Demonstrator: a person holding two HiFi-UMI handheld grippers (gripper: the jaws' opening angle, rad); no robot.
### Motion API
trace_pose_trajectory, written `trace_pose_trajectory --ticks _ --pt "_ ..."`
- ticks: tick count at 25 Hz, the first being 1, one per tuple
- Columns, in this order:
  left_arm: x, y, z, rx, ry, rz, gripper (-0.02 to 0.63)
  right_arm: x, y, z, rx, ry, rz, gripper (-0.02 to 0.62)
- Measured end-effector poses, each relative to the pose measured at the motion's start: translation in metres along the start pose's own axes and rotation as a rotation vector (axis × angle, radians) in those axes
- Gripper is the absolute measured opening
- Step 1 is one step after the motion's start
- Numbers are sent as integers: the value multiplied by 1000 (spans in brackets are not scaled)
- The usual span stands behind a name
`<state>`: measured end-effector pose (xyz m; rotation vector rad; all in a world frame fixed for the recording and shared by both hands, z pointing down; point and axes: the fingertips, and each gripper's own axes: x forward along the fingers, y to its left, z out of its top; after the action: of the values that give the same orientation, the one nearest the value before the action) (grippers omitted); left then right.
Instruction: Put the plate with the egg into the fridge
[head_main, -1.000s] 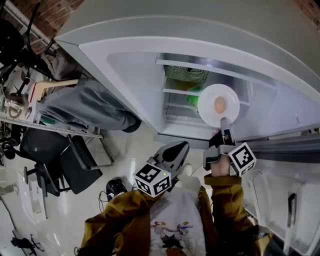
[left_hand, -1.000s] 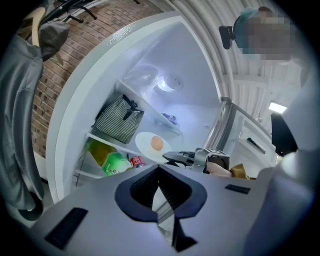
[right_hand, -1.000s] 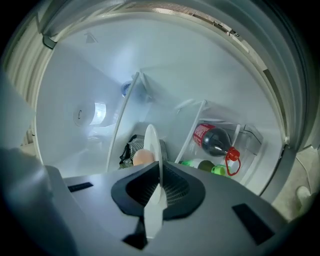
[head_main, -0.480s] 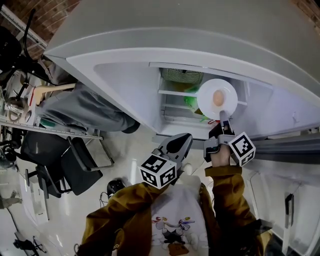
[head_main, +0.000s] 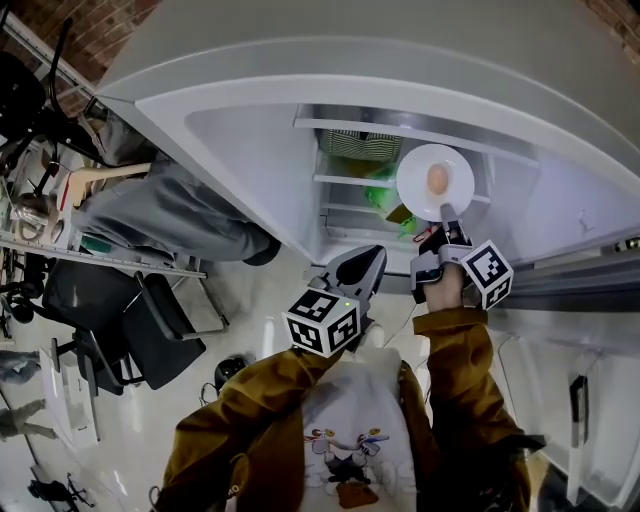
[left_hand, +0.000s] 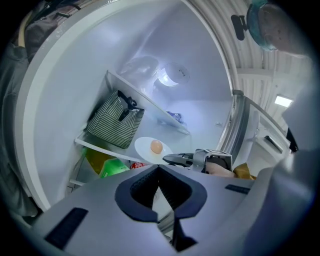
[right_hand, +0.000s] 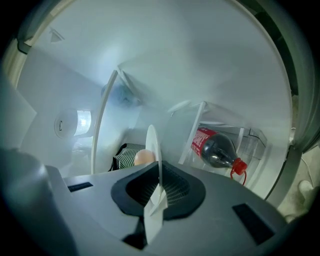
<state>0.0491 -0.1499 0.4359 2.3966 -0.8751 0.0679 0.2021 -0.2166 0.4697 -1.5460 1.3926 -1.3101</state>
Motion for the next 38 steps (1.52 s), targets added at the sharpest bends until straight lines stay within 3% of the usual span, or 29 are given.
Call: trace_pose_trajectory --ticks 14,25,38 --pt "18 8 -11 16 15 41 8 16 -18 11 50 1 -1 15" --pt "26 14 -10 10 16 63 8 37 -31 23 186 -8 -69 15" --pt "29 15 -1 16 0 72 8 59 -41 41 177 -34 -110 15"
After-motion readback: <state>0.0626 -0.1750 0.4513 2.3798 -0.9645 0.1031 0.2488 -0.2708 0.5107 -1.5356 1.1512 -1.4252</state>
